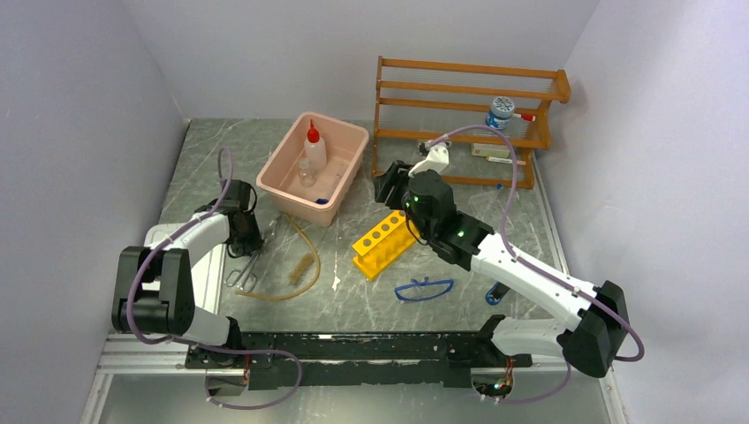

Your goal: Organize the chemistry lab equipment

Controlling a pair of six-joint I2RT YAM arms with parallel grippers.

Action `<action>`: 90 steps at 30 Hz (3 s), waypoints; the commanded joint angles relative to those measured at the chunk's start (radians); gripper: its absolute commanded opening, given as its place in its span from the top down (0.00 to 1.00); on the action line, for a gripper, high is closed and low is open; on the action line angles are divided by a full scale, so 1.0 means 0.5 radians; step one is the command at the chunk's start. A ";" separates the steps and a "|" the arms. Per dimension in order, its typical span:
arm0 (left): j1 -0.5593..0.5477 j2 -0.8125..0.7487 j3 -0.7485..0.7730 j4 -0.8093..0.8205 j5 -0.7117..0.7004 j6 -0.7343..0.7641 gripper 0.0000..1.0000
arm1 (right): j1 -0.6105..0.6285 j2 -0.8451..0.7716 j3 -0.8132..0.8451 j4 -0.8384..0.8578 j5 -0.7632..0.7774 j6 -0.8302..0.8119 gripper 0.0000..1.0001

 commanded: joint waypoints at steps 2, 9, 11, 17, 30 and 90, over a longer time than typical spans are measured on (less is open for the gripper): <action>0.017 0.091 0.013 0.049 -0.095 -0.042 0.76 | -0.011 -0.064 -0.041 0.049 0.043 -0.001 0.45; 0.016 0.133 0.059 0.062 -0.105 -0.069 0.83 | -0.011 -0.080 -0.052 0.046 0.049 0.004 0.45; 0.017 0.153 0.061 0.061 -0.092 -0.068 0.71 | -0.011 -0.083 -0.052 0.042 0.052 0.007 0.45; 0.017 0.242 0.043 0.086 -0.033 -0.059 0.58 | -0.013 -0.106 -0.069 0.046 0.064 0.006 0.44; -0.029 0.185 0.191 -0.061 -0.128 -0.040 0.95 | 0.001 -0.107 -0.040 0.132 0.020 -0.172 0.44; -0.658 0.806 2.215 -0.370 0.331 0.689 0.95 | -0.134 -0.178 0.055 -0.254 -0.125 0.052 0.41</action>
